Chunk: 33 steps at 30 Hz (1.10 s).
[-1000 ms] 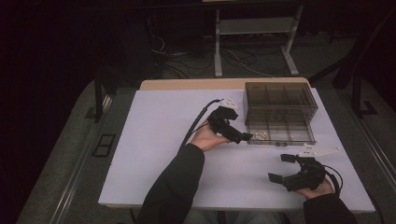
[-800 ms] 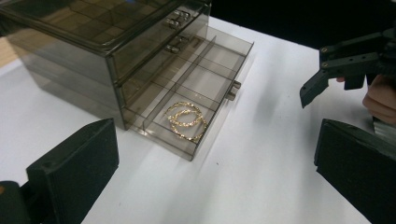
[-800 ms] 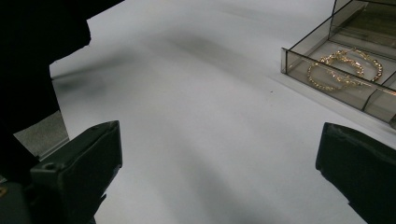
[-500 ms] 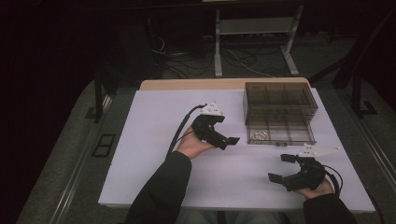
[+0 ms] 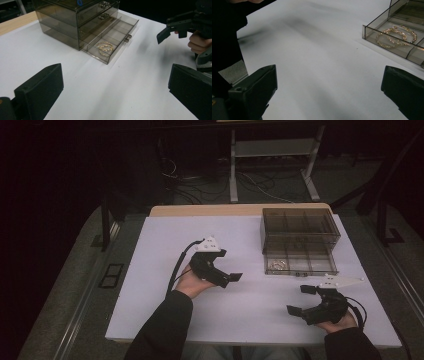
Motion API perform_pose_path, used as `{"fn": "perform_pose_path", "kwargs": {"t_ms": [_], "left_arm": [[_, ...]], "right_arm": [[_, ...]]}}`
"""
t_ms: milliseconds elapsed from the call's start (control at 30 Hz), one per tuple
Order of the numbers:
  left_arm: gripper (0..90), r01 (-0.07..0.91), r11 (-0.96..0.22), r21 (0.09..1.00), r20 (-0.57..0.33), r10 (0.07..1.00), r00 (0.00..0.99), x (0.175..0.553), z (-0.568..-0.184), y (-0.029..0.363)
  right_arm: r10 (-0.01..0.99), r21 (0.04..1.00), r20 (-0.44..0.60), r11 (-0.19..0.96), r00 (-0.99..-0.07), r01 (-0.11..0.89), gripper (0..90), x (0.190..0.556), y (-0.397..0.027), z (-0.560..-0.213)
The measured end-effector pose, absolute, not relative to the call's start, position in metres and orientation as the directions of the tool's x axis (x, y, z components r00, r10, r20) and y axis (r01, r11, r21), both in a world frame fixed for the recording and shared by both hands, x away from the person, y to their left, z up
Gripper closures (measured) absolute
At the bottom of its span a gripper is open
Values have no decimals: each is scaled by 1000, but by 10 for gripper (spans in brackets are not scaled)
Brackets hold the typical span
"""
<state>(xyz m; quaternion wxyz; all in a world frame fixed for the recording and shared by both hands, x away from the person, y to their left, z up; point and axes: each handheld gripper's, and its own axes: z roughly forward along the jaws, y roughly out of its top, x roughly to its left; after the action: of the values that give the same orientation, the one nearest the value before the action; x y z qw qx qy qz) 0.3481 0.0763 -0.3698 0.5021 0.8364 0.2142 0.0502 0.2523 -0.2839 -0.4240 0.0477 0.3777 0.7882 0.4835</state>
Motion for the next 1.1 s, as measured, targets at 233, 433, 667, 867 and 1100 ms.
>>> {"fn": "perform_pose_path", "kwargs": {"t_ms": [233, 433, 667, 867, 1100], "left_arm": [[0, 316, -372, 873, -136, 437, 889, 334, -375, 97], [0, 327, -345, 880, -144, 463, 875, 323, -379, 117], [0, 337, -326, 883, -149, 486, 861, 312, -383, 133], [0, 355, -309, 882, -166, 501, 849, 303, -393, 144], [0, 377, -274, 885, -189, 528, 828, 294, -403, 157]], "right_arm": [[642, 798, 287, 250, -710, 549, 0, 253, -284, -424], [642, 797, 291, 248, -709, 551, 0, 252, -283, -424], [643, 795, 290, 251, -709, 553, 0, 253, -283, -424], [642, 795, 288, 253, -711, 551, 0, 253, -282, -424], [643, 793, 289, 254, -709, 553, 0, 253, -282, -424]]}}
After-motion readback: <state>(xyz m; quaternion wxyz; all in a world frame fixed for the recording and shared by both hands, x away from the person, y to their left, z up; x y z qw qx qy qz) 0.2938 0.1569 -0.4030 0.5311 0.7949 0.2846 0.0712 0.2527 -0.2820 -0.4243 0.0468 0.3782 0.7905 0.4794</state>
